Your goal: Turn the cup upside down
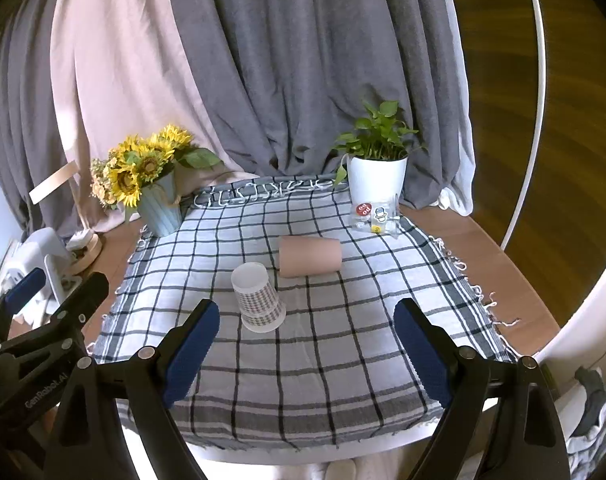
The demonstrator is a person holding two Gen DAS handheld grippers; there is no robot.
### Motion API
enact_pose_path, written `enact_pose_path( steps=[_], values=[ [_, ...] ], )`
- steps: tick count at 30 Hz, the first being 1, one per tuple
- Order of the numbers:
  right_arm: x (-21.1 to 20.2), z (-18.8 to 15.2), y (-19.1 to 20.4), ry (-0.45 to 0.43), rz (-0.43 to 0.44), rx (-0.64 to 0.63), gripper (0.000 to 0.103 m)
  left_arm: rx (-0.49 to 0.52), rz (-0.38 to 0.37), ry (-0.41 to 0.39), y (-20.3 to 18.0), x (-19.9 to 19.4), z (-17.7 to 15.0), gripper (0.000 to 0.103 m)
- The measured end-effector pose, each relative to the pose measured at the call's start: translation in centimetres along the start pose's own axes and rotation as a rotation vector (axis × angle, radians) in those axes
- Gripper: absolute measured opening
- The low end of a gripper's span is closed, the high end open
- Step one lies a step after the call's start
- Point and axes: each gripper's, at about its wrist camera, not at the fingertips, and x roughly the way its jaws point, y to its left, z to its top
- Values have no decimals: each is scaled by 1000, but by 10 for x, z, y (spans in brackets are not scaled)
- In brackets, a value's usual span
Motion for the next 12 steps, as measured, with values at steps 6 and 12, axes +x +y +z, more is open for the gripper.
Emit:
enact_pose_path(
  steps=[6,12],
  values=[
    [0,0,-1,-1,1,-1,89,0,9,-5,-1,-1,1,103],
    [-1,-1,-2,1,0,0,89,-2,8,0,0,0,1,103]
  ],
)
